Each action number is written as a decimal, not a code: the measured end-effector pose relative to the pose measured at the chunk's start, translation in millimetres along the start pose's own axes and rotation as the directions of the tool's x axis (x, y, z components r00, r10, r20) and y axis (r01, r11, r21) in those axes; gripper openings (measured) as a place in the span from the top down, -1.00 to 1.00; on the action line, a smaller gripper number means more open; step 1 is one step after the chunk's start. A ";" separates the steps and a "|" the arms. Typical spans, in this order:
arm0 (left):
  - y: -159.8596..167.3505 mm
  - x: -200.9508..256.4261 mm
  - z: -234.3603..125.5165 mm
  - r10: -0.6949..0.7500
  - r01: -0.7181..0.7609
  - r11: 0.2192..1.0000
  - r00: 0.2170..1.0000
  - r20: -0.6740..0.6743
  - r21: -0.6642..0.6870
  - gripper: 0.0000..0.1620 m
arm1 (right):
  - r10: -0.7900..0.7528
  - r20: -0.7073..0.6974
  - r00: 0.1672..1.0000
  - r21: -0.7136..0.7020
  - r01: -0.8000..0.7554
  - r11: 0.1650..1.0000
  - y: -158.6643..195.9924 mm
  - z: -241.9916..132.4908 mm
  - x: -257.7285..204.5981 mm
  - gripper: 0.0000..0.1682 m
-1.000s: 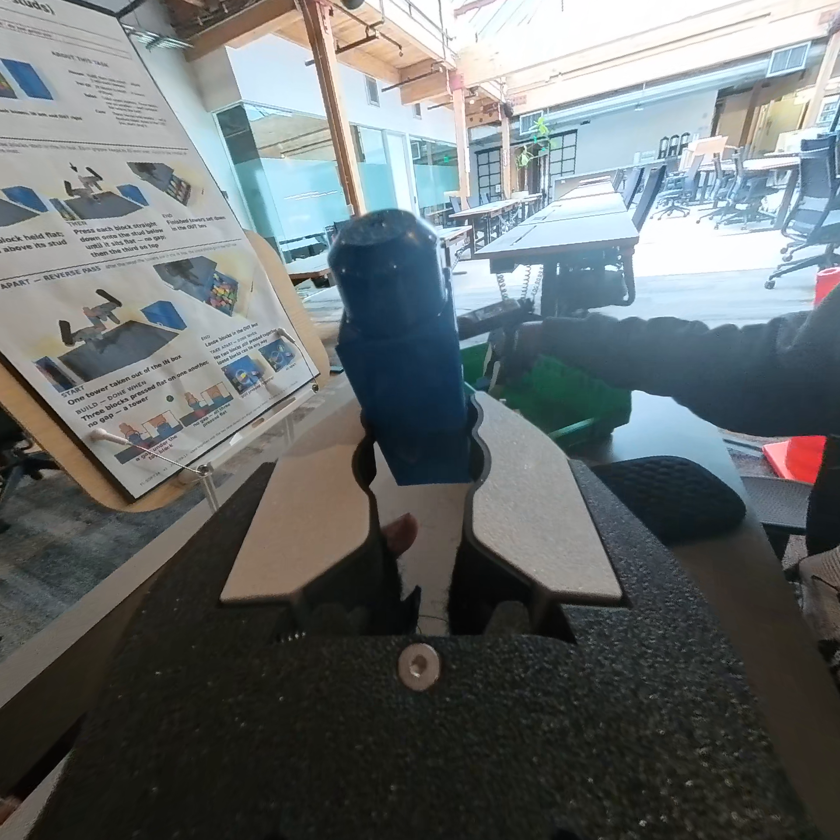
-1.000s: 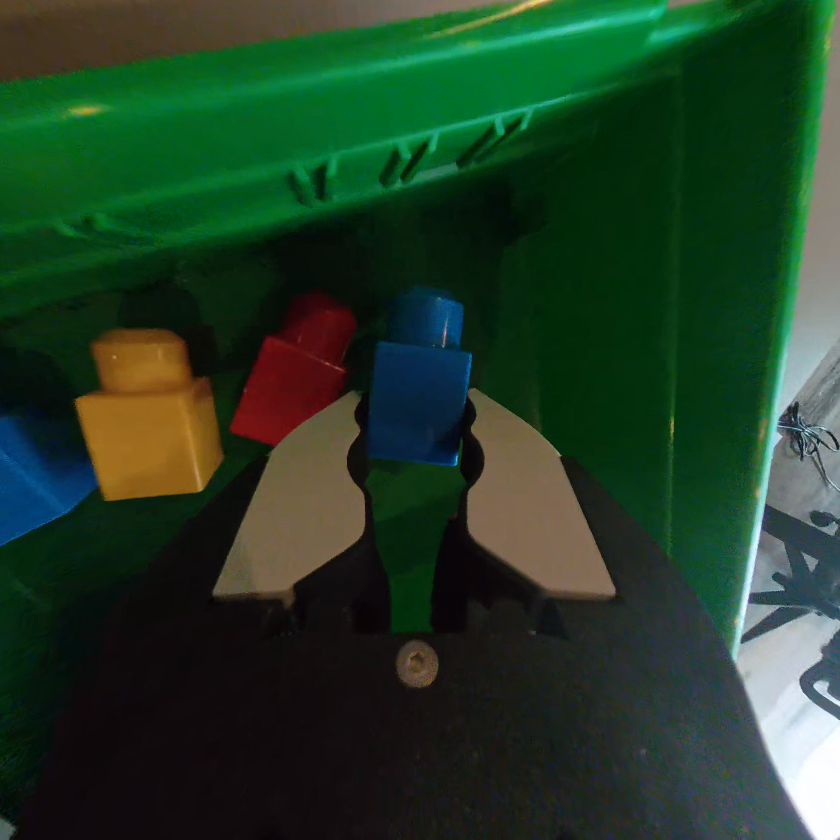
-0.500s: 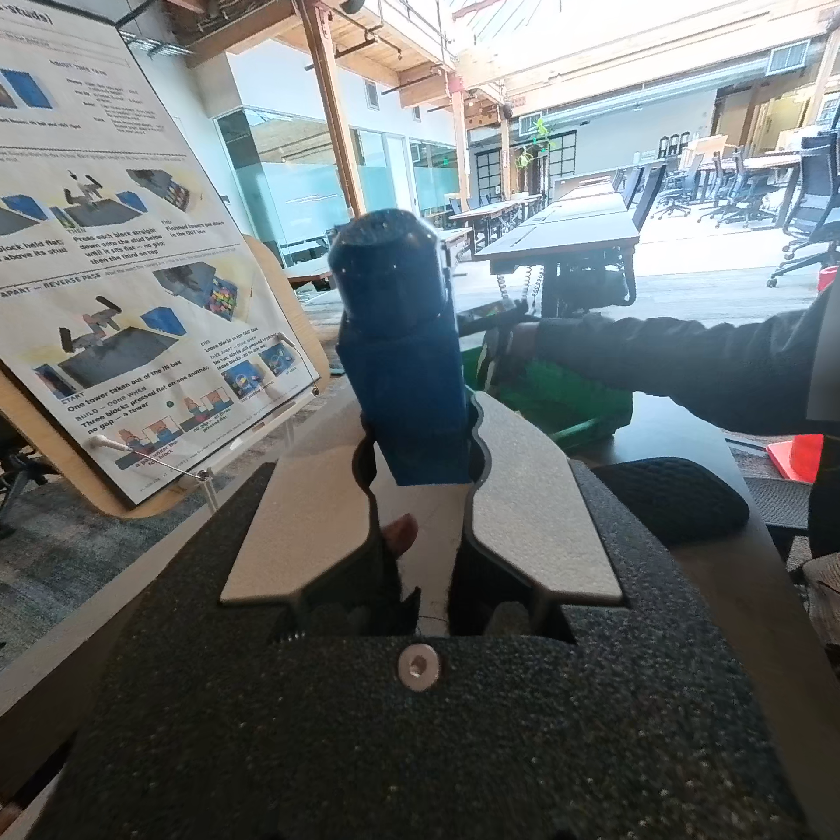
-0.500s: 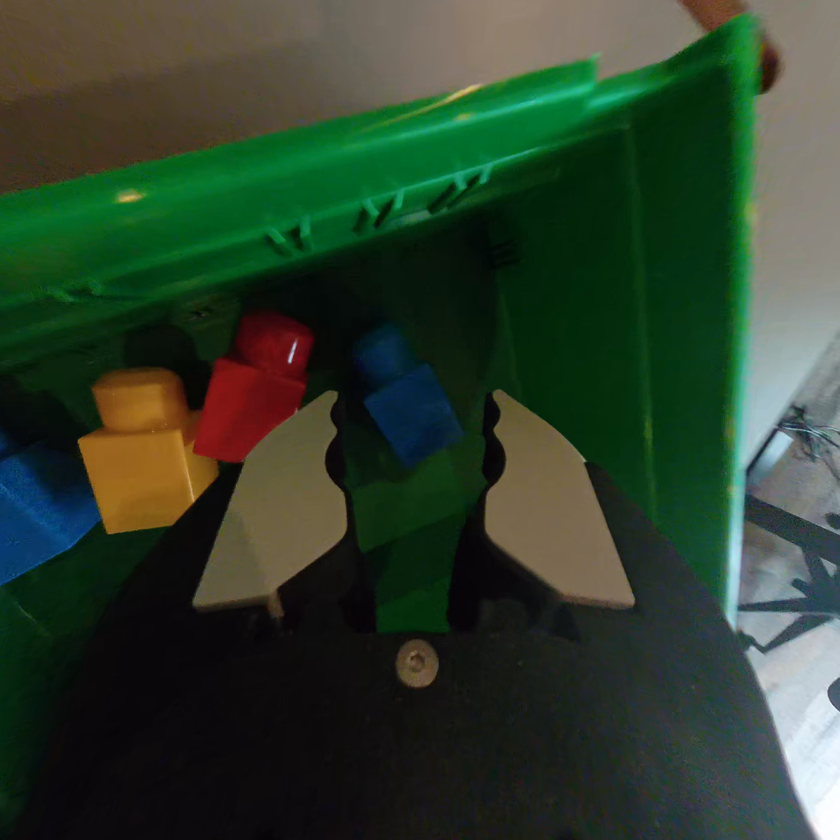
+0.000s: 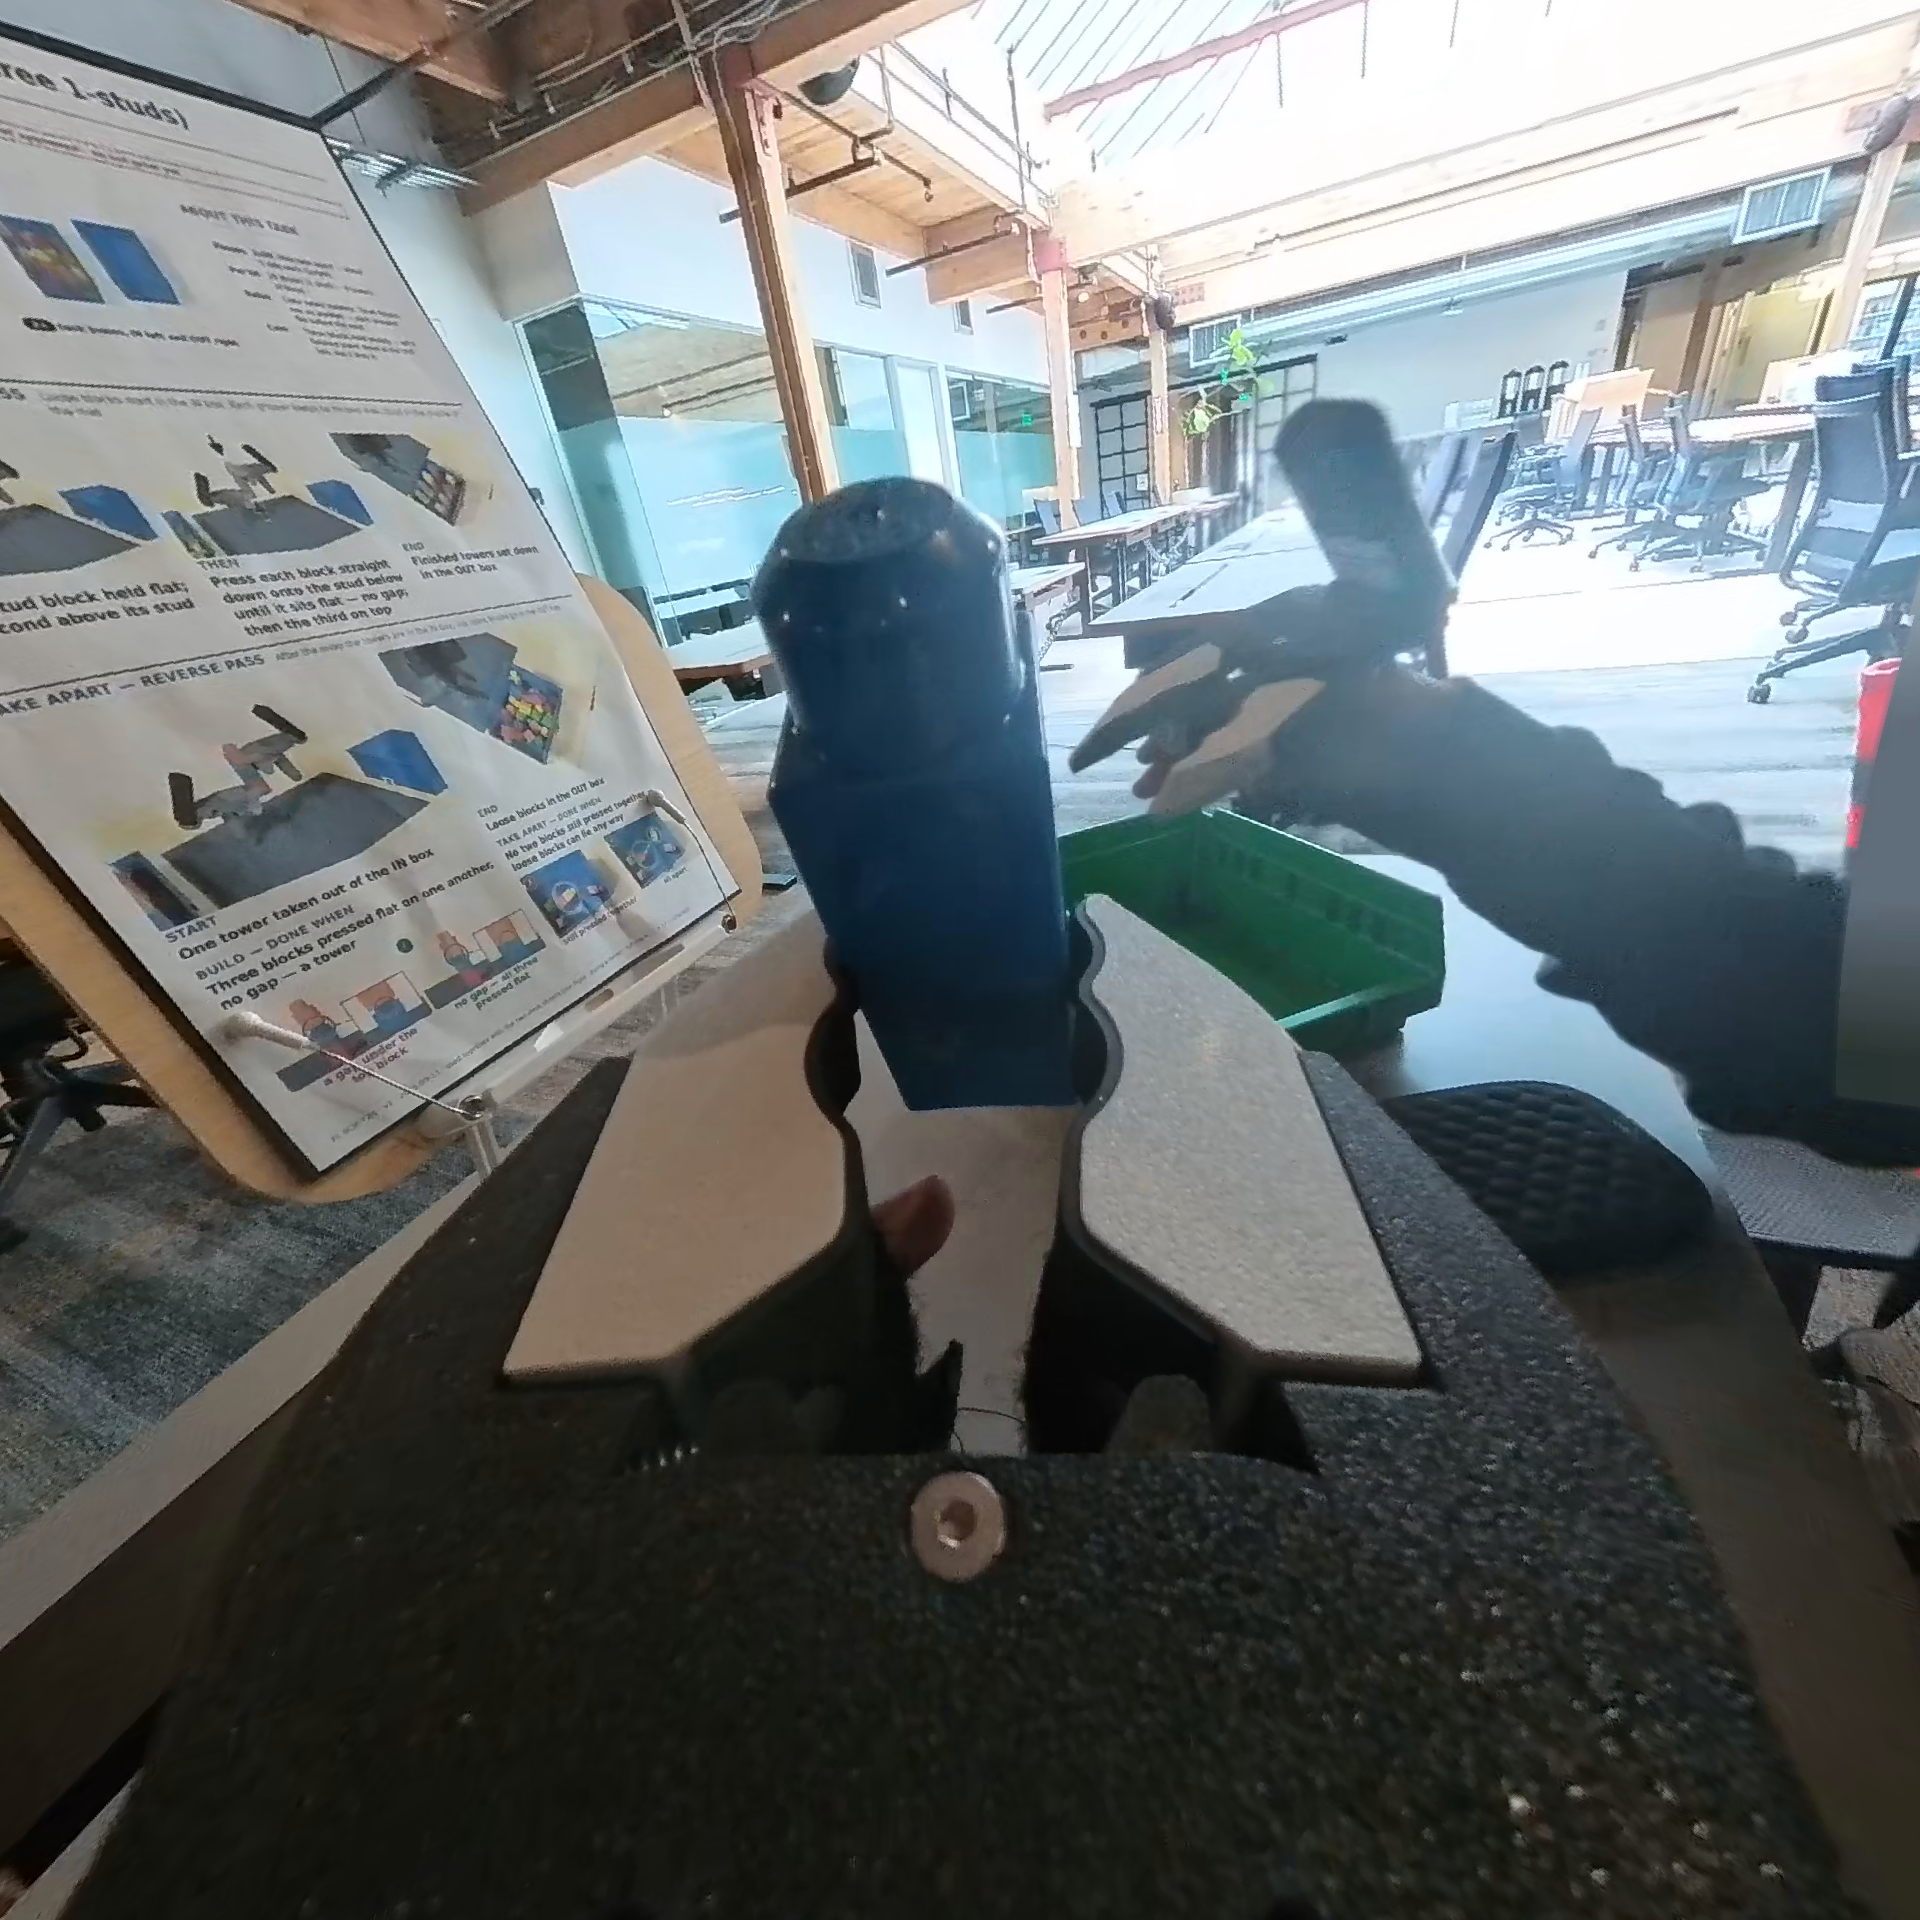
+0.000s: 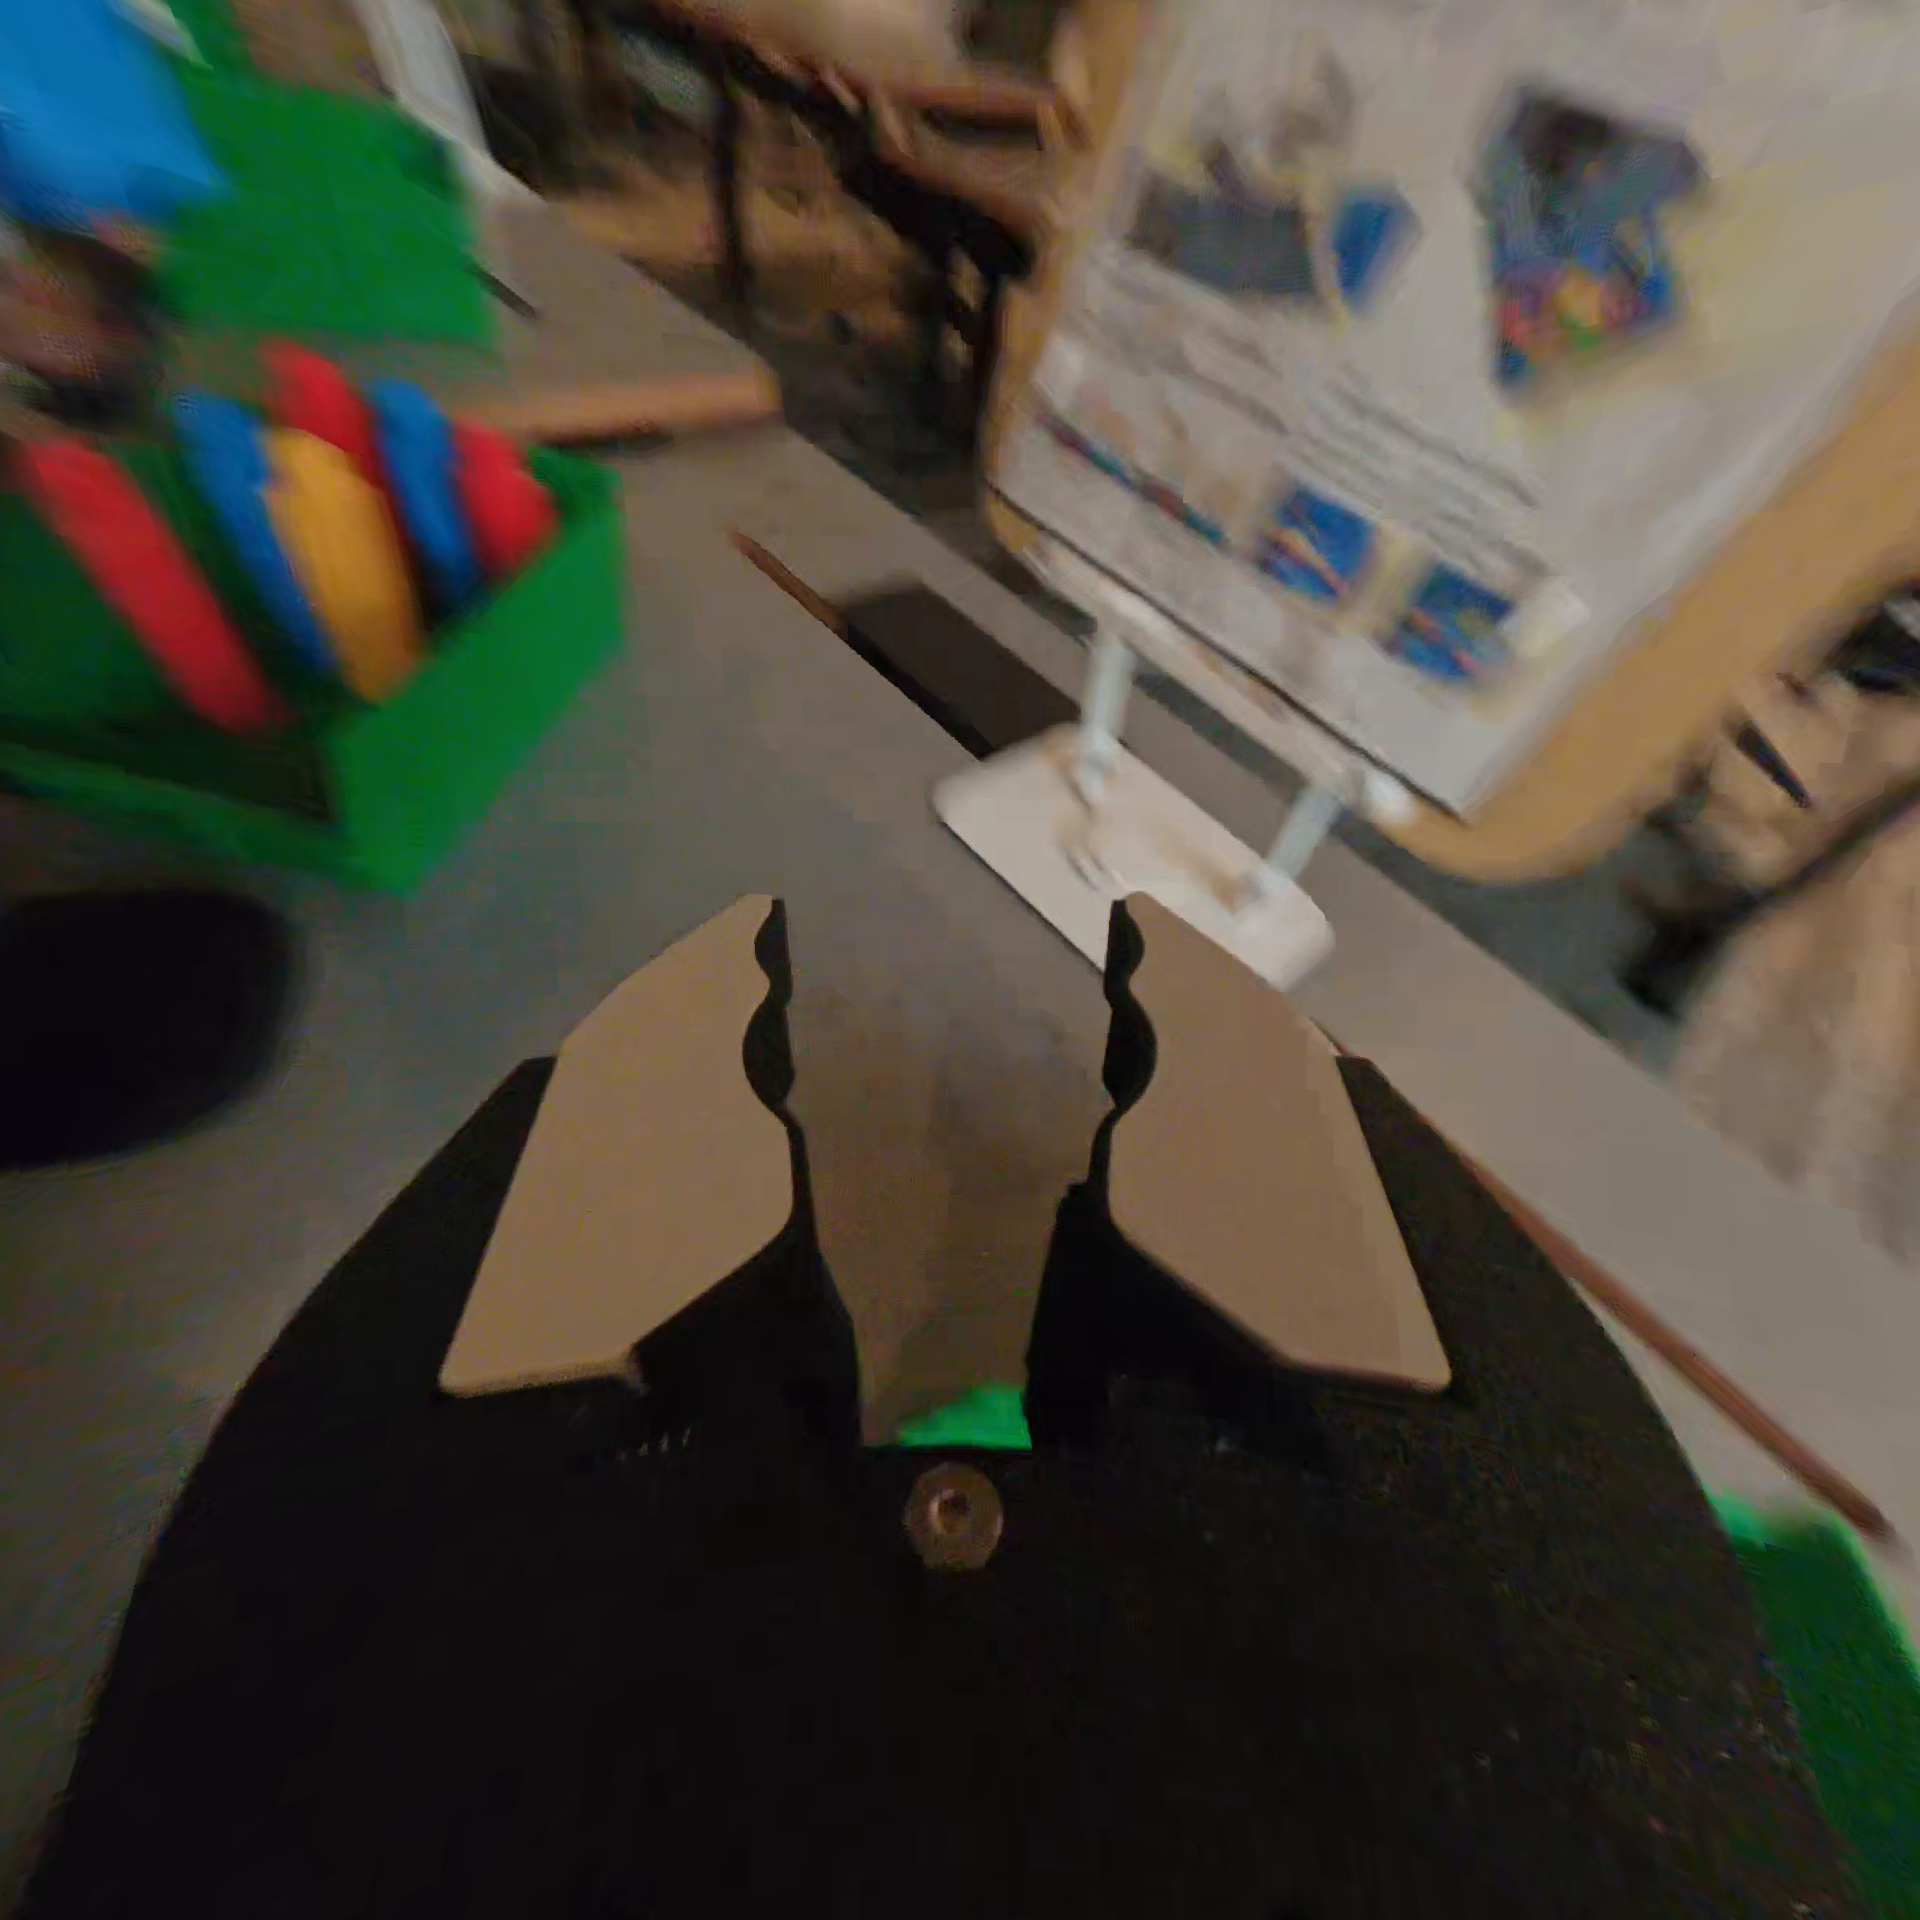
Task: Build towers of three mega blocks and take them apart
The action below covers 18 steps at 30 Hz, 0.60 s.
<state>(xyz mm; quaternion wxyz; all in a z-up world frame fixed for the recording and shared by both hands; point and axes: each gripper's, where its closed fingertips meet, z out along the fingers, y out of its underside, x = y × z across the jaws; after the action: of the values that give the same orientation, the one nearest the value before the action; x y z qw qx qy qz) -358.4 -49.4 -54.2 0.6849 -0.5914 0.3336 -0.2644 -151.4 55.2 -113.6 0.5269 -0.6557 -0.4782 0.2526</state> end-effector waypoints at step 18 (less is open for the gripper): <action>-13.5 12.9 -2.9 -0.031 0.041 0.995 0.994 -0.100 0.091 0.55 | -0.197 0.509 0.838 0.397 -0.026 0.918 -120.9 89.0 -184.1 0.37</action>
<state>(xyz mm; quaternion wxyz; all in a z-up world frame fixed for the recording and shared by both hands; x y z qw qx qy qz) -352.0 -63.2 -43.0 0.6894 -0.5512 0.3436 -0.3207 -345.8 -70.8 -60.8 0.5010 -0.4180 -0.5765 0.4918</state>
